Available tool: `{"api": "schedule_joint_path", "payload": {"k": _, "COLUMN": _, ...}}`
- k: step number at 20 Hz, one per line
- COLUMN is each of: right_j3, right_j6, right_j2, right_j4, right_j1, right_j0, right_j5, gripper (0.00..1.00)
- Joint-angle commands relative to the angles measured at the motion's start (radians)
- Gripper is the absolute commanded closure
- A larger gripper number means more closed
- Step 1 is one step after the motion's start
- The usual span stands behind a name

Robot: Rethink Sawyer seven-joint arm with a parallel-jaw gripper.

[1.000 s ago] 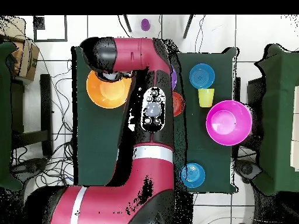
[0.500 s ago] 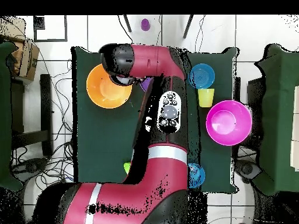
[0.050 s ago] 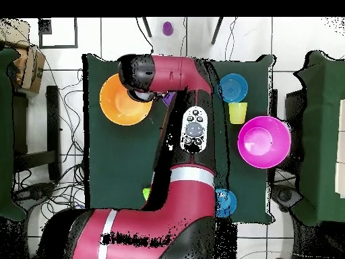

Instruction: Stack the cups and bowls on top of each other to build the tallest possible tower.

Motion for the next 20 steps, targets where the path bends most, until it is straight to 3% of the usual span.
{"api": "schedule_joint_path", "payload": {"k": 1, "right_j3": 0.023, "right_j6": -0.008, "right_j2": 0.046, "right_j4": -0.062, "right_j1": 0.062, "right_j0": 0.038, "right_j5": -0.002, "gripper": 0.00}}
{"api": "schedule_joint_path", "payload": {"k": 17, "right_j3": -0.013, "right_j6": 0.006, "right_j2": 0.040, "right_j4": -0.047, "right_j1": 0.095, "right_j0": 0.051, "right_j5": -0.013, "gripper": 0.00}}
{"api": "schedule_joint_path", "payload": {"k": 20, "right_j3": -0.061, "right_j6": 0.013, "right_j2": 0.033, "right_j4": -0.055, "right_j1": 0.139, "right_j0": 0.054, "right_j5": -0.013, "gripper": 0.00}}
